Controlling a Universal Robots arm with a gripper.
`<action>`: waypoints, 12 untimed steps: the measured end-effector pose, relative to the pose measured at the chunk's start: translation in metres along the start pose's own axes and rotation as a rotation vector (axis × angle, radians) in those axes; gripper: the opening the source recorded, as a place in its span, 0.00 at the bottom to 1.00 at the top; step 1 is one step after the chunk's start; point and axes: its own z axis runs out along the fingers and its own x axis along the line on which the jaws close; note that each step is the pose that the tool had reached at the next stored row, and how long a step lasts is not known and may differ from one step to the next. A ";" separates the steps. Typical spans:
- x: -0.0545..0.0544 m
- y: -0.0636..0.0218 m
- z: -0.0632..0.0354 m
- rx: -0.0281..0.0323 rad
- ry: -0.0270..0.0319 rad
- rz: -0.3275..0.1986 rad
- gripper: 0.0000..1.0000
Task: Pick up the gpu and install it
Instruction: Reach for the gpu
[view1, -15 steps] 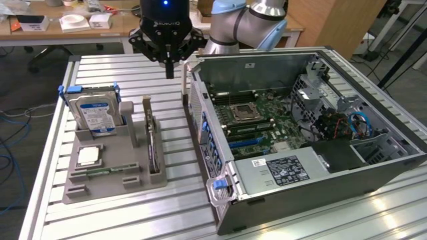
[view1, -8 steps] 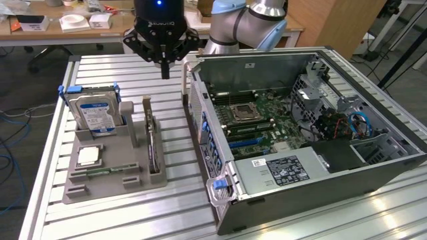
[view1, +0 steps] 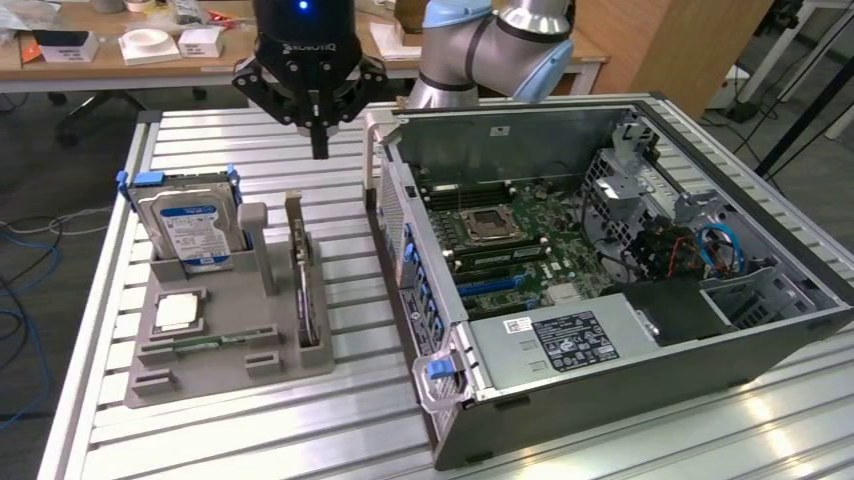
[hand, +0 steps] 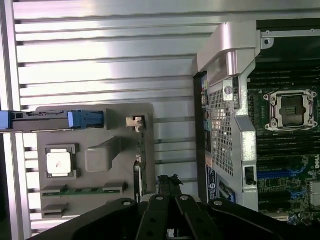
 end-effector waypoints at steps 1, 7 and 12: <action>0.001 -0.0001 0.0000 0.0000 0.0000 0.000 0.11; 0.009 -0.0007 -0.0002 0.0000 0.0000 0.000 0.11; 0.015 -0.0012 -0.0003 0.0000 0.0000 0.000 0.11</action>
